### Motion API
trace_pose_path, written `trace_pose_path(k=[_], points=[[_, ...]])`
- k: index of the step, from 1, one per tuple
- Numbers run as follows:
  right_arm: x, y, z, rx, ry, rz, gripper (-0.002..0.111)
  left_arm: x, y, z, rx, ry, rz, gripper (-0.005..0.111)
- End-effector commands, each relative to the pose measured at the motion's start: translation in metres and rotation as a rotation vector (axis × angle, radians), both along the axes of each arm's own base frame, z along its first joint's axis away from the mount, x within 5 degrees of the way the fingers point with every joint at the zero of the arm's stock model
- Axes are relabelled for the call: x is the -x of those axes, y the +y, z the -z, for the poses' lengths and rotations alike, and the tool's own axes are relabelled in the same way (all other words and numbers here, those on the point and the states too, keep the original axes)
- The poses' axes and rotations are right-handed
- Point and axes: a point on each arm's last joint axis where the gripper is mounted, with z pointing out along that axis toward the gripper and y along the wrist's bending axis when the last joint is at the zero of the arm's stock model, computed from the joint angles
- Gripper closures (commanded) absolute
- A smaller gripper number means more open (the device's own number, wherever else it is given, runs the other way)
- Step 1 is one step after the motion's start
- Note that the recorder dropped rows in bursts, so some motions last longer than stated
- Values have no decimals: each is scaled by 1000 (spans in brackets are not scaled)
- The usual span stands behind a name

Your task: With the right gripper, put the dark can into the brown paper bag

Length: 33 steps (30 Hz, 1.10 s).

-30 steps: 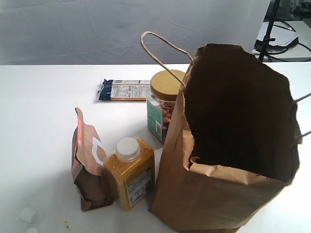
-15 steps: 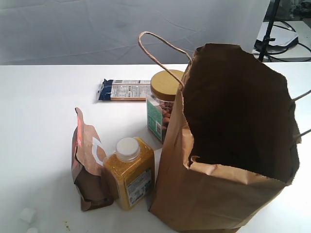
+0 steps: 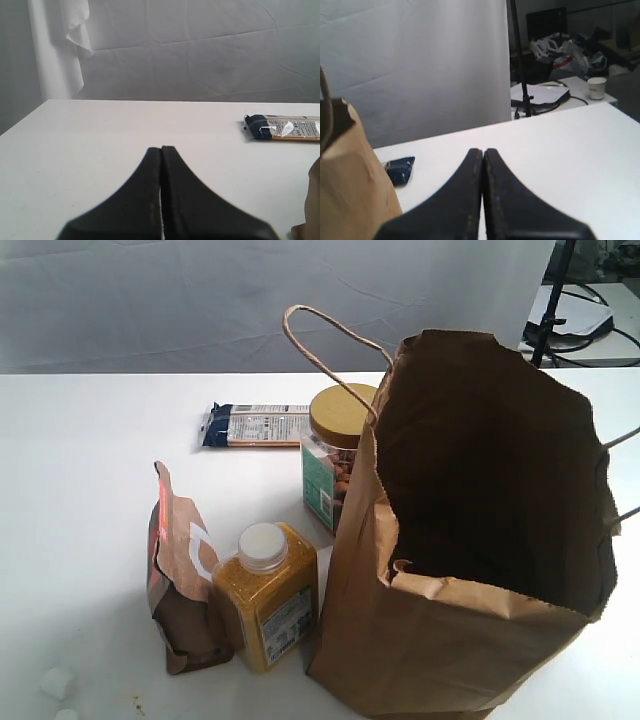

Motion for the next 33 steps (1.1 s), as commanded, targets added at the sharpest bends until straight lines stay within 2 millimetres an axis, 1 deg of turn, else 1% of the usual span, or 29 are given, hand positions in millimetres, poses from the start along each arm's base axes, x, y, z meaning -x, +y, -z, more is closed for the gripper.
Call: trace_pose_path(k=[1, 3, 9, 15, 20, 23, 25, 29, 32, 33], points=[[-5, 3, 40, 104, 6, -25, 108, 0, 0, 1, 1, -5, 5, 107], [-5, 3, 51, 179, 19, -39, 108, 0, 0, 1, 1, -5, 5, 107], [-5, 4, 48, 201, -22, -51, 108, 0, 0, 1, 1, -5, 5, 107], [-4, 10, 48, 235, -38, -156, 108, 0, 0, 1, 1, -5, 5, 107], [-3, 11, 48, 245, -44, -168, 108, 0, 0, 1, 1, -5, 5, 107], [-3, 11, 49, 223, -33, -165, 108, 0, 0, 1, 1, -5, 5, 107], [-3, 11, 49, 173, -19, -160, 108, 0, 0, 1, 1, -5, 5, 107], [-3, 11, 50, 176, -8, -161, 108, 0, 0, 1, 1, -5, 5, 107], [-3, 12, 52, 126, 36, -167, 108, 0, 0, 1, 1, -5, 5, 107], [-2, 12, 52, 84, 46, -168, 108, 0, 0, 1, 1, -5, 5, 107]])
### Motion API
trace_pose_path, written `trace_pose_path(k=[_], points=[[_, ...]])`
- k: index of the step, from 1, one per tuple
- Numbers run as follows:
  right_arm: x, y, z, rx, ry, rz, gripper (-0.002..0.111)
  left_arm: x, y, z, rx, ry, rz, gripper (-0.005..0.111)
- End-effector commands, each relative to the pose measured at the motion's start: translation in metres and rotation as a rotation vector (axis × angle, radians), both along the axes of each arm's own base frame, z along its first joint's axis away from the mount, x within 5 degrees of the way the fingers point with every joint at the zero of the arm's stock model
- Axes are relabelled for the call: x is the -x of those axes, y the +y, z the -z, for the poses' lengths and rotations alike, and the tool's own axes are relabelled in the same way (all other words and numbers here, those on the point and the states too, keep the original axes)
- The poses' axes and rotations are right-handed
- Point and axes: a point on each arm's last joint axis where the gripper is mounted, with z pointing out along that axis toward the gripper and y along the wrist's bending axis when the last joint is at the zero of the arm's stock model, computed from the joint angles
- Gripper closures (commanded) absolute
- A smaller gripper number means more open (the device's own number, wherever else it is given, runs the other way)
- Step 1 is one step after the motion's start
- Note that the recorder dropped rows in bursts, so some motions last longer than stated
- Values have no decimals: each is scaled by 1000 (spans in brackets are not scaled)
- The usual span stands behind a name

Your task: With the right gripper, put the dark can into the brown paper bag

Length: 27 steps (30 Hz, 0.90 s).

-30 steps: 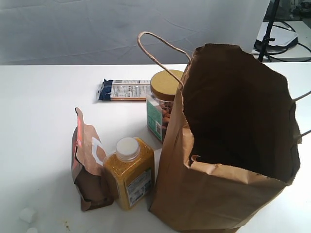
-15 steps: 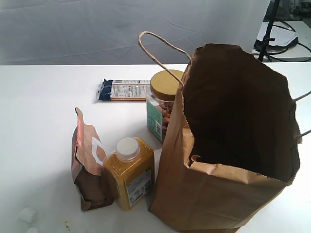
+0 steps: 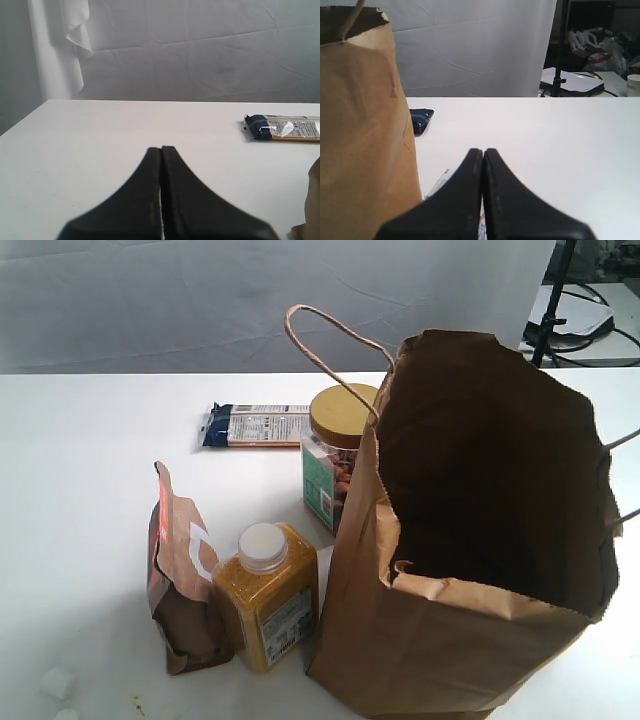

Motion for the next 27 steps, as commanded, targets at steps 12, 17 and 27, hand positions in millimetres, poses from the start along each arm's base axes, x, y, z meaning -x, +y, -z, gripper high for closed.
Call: trace_pose_path(k=[12, 17, 27], points=[[1, 2, 3, -92, 58, -5, 108, 0, 0, 1, 1, -5, 5, 107], [1, 2, 3, -93, 59, -11, 108, 0, 0, 1, 1, -5, 5, 107], [8, -1, -5, -118, -58, -11, 108, 0, 0, 1, 1, -5, 5, 107]])
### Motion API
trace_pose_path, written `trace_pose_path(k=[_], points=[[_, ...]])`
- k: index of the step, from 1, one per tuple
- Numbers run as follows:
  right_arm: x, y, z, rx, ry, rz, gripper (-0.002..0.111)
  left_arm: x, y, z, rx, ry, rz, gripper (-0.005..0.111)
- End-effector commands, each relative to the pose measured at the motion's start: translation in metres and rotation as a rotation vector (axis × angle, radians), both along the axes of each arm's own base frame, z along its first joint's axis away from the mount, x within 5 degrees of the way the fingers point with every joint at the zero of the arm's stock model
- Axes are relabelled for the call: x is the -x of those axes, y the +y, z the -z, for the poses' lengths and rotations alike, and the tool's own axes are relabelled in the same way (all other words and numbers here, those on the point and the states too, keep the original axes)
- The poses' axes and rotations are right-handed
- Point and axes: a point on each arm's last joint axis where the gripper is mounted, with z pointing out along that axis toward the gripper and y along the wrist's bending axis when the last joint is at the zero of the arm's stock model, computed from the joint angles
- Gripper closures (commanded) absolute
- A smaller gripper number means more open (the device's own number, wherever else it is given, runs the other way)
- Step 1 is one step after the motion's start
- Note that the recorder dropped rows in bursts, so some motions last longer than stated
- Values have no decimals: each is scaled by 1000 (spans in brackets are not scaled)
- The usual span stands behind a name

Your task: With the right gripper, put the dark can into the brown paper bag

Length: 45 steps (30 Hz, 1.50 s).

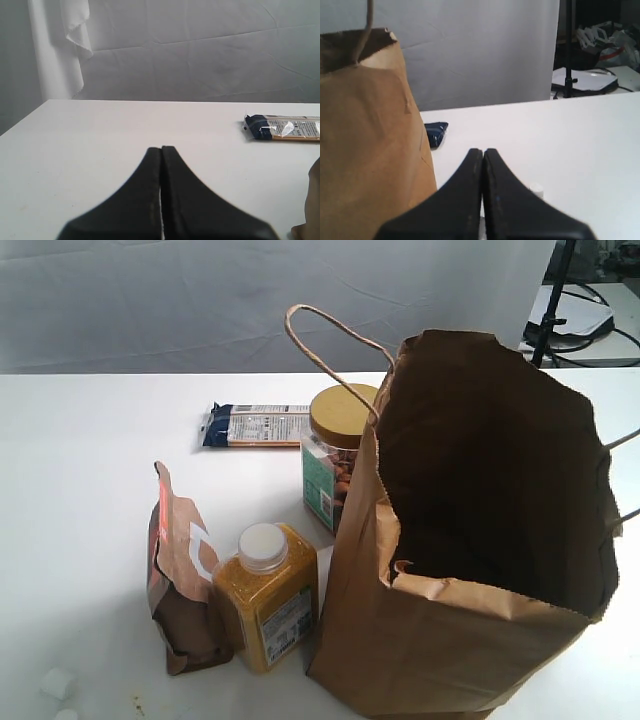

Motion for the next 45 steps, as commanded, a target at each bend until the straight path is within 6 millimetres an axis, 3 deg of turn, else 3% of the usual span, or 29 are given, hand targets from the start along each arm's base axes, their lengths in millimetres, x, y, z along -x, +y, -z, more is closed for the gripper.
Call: trace_pose_path(k=[1, 45], points=[[2, -1, -2, -14, -43, 4, 108, 0, 0, 1, 1, -5, 5, 107], [1, -2, -3, -18, -55, 28, 108, 0, 0, 1, 1, -5, 5, 107]])
